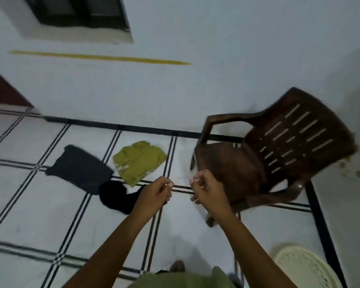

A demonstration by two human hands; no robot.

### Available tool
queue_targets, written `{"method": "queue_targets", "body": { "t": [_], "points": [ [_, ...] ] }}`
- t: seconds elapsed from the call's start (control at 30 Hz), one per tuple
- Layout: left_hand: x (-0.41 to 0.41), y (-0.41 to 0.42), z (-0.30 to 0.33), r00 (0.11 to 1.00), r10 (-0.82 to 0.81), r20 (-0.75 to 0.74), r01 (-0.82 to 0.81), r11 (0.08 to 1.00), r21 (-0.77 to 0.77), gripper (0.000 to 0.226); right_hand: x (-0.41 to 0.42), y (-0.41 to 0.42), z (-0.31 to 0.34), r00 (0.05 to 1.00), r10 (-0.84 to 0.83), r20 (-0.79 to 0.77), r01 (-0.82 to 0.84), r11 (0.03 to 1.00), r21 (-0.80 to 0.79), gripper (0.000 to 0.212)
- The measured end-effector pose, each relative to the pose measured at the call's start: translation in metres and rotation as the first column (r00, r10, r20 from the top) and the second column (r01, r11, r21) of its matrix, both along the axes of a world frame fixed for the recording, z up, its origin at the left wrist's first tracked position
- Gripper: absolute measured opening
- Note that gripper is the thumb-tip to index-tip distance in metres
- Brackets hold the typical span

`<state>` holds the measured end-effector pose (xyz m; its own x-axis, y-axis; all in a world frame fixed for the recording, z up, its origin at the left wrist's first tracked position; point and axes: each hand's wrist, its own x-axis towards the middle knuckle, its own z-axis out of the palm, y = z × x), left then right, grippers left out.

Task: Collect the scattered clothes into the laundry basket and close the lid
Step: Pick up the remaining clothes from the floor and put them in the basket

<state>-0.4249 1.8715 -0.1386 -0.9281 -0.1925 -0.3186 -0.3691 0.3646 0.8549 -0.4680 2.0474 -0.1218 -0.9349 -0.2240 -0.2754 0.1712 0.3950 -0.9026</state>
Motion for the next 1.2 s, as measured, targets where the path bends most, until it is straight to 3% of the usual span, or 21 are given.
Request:
{"method": "queue_targets", "body": {
  "t": [0.23,0.43,0.77,0.87,0.97,1.1,1.2],
  "points": [
    [0.003,-0.121,-0.02,0.965,0.252,0.076,-0.253,0.968,0.004,0.013,-0.047,-0.14,-0.017,0.949,0.31,0.049,-0.312,0.948,0.058,0.018],
    [-0.04,-0.199,-0.049,0.882,0.455,0.125,-0.459,0.888,0.004,0.014,-0.132,-0.227,-0.053,0.897,0.43,0.104,-0.442,0.882,0.165,0.024],
    [-0.1,-0.305,-0.124,0.632,0.698,0.338,-0.729,0.683,-0.049,0.013,-0.255,-0.387,-0.147,0.702,0.67,0.242,-0.71,0.629,0.317,0.027],
    [-0.109,-0.337,-0.183,0.575,0.689,0.44,-0.746,0.663,-0.063,0.02,-0.265,-0.433,-0.214,0.64,0.698,0.321,-0.765,0.538,0.353,0.027],
    [-0.113,-0.361,-0.259,0.578,0.626,0.523,-0.707,0.704,-0.062,0.024,-0.273,-0.465,-0.295,0.567,0.729,0.384,-0.815,0.428,0.391,0.024],
    [-0.129,-0.399,-0.414,0.56,0.498,0.662,-0.633,0.773,-0.047,0.005,-0.292,-0.504,-0.452,0.51,0.734,0.449,-0.833,0.29,0.471,0.017],
    [-0.138,-0.415,-0.529,0.555,0.476,0.682,-0.553,0.824,-0.125,0.041,-0.321,-0.52,-0.565,0.473,0.776,0.418,-0.796,0.173,0.581,0.028]
  ]
}}
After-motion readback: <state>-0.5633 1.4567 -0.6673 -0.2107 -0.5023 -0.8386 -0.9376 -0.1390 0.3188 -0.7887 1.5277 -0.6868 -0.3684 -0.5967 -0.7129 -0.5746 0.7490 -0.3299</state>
